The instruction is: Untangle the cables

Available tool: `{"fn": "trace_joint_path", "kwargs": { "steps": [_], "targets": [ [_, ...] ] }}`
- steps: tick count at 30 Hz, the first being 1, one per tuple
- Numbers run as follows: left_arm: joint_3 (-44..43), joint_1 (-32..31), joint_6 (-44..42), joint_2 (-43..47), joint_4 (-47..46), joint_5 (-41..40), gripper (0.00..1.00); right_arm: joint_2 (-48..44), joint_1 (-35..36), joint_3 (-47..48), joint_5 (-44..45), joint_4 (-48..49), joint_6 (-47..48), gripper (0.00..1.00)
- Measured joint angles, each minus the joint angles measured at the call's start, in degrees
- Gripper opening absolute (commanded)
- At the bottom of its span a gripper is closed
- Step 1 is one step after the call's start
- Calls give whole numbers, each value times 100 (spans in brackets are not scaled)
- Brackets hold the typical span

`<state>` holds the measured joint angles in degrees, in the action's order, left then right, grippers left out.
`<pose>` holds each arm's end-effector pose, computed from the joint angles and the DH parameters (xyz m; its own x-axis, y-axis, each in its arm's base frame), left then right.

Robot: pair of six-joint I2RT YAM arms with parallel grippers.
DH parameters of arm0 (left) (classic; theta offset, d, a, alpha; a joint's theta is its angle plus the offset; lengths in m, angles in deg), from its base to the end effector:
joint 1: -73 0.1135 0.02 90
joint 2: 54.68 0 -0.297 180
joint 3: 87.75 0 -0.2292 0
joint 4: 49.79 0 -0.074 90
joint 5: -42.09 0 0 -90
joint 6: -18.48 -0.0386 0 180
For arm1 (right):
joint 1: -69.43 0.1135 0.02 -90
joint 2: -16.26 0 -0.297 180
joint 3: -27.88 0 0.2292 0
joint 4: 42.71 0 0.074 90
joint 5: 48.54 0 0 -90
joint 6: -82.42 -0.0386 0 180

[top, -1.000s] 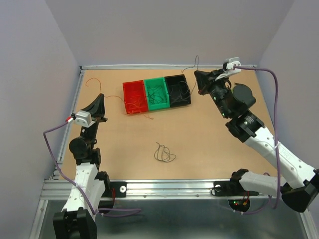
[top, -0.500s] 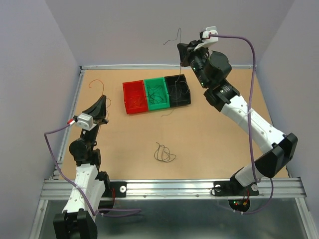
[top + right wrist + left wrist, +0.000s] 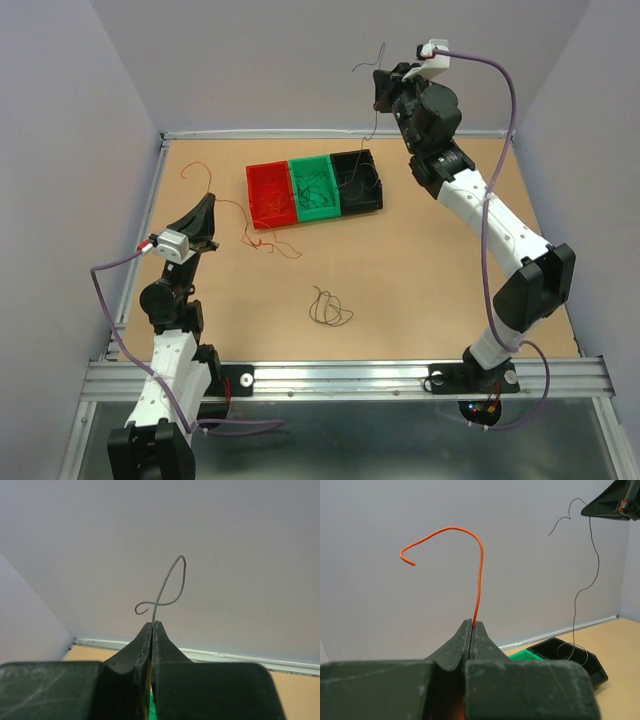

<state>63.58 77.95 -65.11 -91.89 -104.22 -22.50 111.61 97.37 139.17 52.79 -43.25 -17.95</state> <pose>0.0870 -0.0091 0.3372 0.6863 -0.0418 -0.7261 0.2981 0.9268 0.2285 0.3356 0.1694 0.5019 0.1782 0.2943 -0.9390 -0.3295 0.9170 0.2249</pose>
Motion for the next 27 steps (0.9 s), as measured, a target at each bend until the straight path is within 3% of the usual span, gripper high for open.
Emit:
{"fn": "trace_joint_path", "kwargs": {
  "steps": [27],
  "targets": [
    [2,0,2,-98,-122,188,0,1266,-544,684,-72,251,-361,1]
  ]
}}
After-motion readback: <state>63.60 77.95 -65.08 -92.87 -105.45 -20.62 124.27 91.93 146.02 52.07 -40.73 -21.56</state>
